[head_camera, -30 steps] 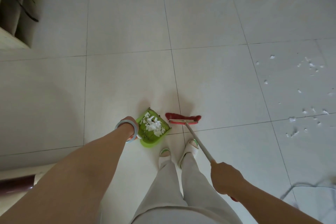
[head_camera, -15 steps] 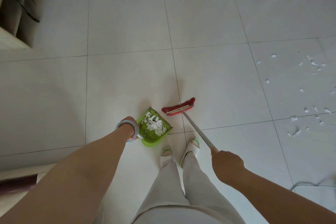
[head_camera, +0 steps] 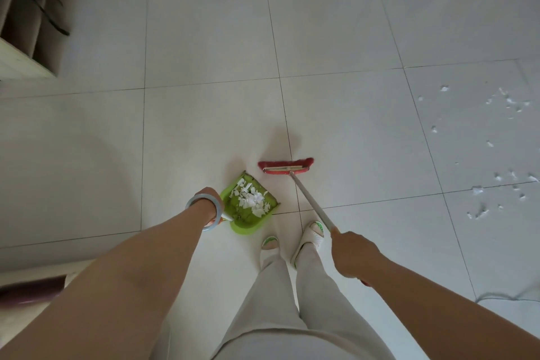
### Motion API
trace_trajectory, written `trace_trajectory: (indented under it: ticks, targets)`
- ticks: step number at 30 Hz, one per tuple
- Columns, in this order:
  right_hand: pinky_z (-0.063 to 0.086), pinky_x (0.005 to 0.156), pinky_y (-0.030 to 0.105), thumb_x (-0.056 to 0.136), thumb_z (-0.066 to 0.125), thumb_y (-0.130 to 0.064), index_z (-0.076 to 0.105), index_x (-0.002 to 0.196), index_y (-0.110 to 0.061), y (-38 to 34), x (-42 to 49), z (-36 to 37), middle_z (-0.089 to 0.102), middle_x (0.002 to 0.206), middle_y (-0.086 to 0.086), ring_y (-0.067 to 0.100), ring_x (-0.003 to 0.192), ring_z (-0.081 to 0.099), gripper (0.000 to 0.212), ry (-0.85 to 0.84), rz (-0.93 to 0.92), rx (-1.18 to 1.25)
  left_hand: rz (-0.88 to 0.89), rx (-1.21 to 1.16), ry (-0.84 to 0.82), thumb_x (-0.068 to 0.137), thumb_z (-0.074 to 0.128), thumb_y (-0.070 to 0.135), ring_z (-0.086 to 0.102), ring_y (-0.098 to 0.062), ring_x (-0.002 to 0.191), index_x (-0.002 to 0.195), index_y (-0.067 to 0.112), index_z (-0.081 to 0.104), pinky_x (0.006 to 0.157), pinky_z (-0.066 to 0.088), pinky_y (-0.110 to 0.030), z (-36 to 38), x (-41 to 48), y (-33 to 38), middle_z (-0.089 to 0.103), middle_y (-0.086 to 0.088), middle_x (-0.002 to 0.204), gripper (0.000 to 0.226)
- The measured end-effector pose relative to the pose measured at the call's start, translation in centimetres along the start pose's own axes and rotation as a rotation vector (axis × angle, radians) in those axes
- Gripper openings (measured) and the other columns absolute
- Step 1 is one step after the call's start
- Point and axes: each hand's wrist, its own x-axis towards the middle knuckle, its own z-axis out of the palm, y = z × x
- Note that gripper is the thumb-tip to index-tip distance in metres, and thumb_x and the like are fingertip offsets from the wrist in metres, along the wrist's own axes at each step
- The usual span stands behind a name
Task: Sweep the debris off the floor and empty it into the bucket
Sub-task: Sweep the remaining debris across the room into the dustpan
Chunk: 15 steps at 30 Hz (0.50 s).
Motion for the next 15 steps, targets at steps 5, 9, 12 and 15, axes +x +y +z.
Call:
trace_trajectory:
  ticks: [5,9,12,15]
  targets:
    - [0.033,0.047,0.02,0.094,0.039,-0.007,0.033,0.146,-0.012,-0.1,-2.1,0.5,0.036,0.073,-0.005,0.01,0.062,0.046,0.052,-0.082,-0.042,0.034,-0.016,-0.001,-0.007,0.089,0.056,0.043,0.048,-0.016,0.065,0.062,0.011,0.044,0.067,0.04,-0.022,-0.1,-0.1,-0.3,0.041,0.003,0.059,0.044]
    - [0.038,0.043,0.018,0.092,0.034,-0.004,0.037,0.135,-0.018,2.4,-4.7,-0.3,0.046,0.08,-0.002,0.008,0.049,0.047,0.045,-0.178,-0.004,0.198,0.012,0.031,0.016,0.09,0.051,0.044,0.05,-0.015,0.057,0.067,0.011,0.051,0.068,0.042,-0.022,-0.3,-0.1,-0.3,0.047,0.002,0.062,0.04]
    - [0.045,0.048,0.023,0.087,0.03,-0.002,0.041,0.121,-0.02,3.9,-5.7,-0.6,0.054,0.088,0.004,0.012,0.049,0.05,0.04,-0.207,0.061,0.303,0.068,0.073,0.009,0.096,0.044,0.037,0.065,-0.02,0.083,0.114,0.019,0.062,0.086,0.052,-0.026,-0.4,-0.9,-0.4,0.068,-0.003,0.102,0.031]
    - [0.047,0.052,0.025,0.087,0.03,-0.003,0.04,0.116,-0.021,4.9,-5.1,-0.5,0.055,0.089,0.006,0.013,0.051,0.052,0.036,-0.195,0.114,0.373,0.1,0.034,0.033,0.098,0.041,0.031,0.061,-0.019,0.082,0.128,0.022,0.057,0.082,0.05,-0.023,-0.5,-1.2,-0.5,0.063,-0.003,0.101,0.035]
